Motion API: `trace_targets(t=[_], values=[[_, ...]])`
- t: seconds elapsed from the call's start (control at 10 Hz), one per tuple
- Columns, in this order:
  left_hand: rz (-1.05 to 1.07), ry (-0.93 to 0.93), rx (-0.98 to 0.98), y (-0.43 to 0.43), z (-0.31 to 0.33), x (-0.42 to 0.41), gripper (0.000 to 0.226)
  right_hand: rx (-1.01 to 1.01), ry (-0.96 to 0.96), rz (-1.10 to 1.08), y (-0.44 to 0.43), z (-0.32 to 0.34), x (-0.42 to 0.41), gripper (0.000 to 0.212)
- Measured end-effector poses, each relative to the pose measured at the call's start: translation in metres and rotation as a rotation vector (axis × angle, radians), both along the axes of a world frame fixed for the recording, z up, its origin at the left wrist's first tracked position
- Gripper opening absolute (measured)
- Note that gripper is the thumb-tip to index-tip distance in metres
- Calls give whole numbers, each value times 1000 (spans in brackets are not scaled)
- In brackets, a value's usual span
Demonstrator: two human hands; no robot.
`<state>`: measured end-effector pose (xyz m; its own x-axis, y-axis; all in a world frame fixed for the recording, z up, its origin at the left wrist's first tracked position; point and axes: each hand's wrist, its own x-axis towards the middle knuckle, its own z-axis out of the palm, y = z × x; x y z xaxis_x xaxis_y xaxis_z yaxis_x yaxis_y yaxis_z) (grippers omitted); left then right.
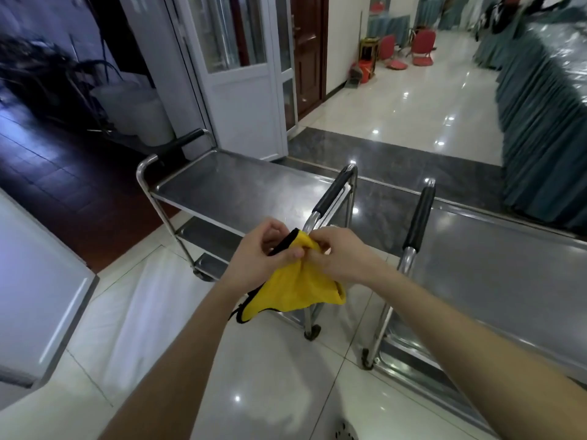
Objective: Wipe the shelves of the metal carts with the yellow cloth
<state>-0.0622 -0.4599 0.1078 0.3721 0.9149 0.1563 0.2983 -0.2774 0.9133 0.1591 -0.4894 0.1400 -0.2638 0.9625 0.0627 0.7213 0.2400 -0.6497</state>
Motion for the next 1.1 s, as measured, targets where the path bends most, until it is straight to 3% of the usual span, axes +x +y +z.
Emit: trace_targets(t=[0.1,0.2,0.3,0.4,0.5,0.7,0.9,1.0,1.1], values=[[-69,298,-185,18,-36,-17,91,-7,56,-1,26,3,13,23],[-29,324,-252,40,-67,-22,63,64,-11,9,56,-2,31,24],[103,141,-265,73,-69,-26,27,6,98,-103,88,-19,53,23],[200,-38,-353,106,-59,-23,34,-116,300,-239,114,-42,66,12],[230,-3,-312,135,-62,-10,27,-137,340,-291,132,-63,66,31],[287,159,-249,217,-84,16,28,-213,392,-442,171,-105,66,26],[161,184,-171,350,-72,59,34,-121,516,-732,241,-114,79,23],[146,196,-329,414,-79,88,55,-151,472,-884,287,-122,94,34],[29,313,-539,436,-122,102,82,-476,185,-921,306,-155,98,55]])
